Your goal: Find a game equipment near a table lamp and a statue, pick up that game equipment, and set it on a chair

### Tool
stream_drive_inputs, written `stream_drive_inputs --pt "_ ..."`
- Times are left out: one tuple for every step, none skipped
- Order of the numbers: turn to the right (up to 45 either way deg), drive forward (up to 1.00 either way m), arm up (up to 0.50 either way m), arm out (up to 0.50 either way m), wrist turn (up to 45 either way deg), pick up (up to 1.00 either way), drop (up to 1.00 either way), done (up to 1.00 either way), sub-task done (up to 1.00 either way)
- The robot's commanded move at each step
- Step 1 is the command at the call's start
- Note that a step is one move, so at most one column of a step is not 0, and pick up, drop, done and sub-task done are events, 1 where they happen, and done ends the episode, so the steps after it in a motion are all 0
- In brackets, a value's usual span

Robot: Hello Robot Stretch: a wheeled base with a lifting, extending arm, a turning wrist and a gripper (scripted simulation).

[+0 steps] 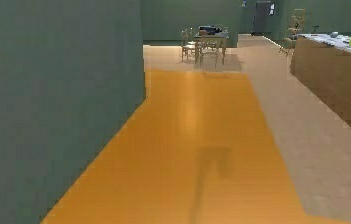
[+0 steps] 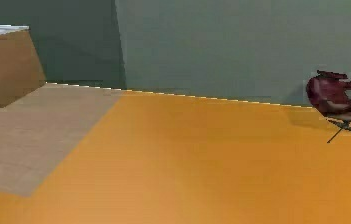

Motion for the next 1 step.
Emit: stream_drive_inputs --pt "0.0 1.00 0.00 0.00 0.0 0.00 0.00 0.00 0.00"
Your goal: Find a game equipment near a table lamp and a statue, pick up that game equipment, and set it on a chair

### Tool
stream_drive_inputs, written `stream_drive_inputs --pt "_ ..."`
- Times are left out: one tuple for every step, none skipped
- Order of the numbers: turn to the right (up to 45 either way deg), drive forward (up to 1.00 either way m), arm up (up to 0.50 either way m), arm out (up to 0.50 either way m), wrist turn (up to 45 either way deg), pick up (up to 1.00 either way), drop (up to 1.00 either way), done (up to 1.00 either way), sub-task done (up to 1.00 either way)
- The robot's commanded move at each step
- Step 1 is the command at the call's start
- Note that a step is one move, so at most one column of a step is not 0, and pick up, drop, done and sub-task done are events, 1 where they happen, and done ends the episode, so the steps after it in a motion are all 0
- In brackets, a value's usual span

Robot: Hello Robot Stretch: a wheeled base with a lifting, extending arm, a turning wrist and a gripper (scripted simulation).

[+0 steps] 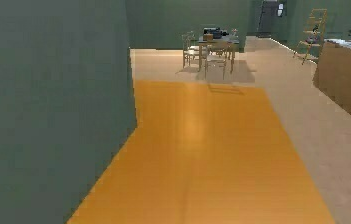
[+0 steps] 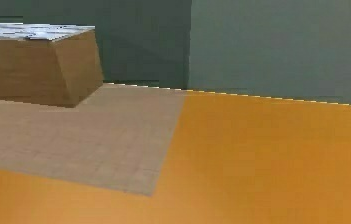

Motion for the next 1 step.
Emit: stream_drive_inputs --pt "0.0 1.00 0.00 0.00 0.0 0.00 0.00 0.00 0.00"
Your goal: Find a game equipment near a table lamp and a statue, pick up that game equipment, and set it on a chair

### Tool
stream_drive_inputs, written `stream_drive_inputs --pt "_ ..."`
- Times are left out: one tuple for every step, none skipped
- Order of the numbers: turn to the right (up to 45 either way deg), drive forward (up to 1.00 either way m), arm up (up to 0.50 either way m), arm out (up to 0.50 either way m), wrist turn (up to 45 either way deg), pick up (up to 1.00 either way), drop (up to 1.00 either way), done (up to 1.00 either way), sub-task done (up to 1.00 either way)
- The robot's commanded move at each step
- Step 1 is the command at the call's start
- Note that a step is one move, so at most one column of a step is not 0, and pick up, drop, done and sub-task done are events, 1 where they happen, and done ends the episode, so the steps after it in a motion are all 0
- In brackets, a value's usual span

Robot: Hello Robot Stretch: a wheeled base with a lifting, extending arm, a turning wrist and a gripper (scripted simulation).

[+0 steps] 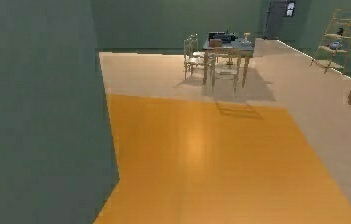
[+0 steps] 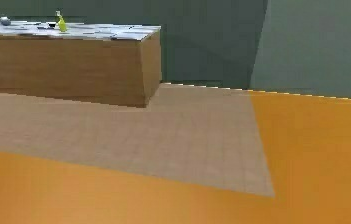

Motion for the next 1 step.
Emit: stream_drive_inputs --pt "0.0 1.00 0.00 0.00 0.0 0.00 0.00 0.00 0.00"
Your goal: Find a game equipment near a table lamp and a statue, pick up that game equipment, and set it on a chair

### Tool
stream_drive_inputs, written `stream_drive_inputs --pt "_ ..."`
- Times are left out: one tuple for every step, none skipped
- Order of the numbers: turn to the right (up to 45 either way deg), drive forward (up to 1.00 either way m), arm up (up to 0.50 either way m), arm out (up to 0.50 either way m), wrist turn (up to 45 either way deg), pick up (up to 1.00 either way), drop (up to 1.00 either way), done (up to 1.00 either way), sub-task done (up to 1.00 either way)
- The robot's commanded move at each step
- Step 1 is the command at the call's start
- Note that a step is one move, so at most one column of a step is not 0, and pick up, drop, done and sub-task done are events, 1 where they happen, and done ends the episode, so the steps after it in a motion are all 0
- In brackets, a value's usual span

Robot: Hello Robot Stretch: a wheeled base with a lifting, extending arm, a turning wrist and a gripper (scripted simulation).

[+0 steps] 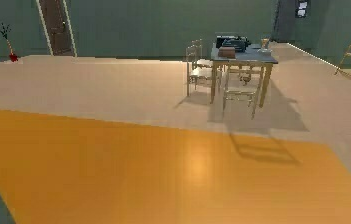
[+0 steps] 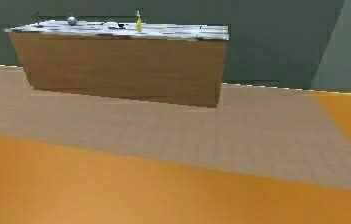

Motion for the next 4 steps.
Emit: stream_drive_inputs --pt "0.0 0.60 0.00 0.00 0.0 0.00 0.00 0.00 0.00" --pt "-9.0 0.00 0.00 0.00 0.0 0.00 0.00 0.00 0.00" --pt "0.0 0.10 0.00 0.00 0.0 0.00 0.00 0.00 0.00" --pt "-21.0 0.00 0.00 0.00 0.0 0.00 0.00 0.00 0.00"
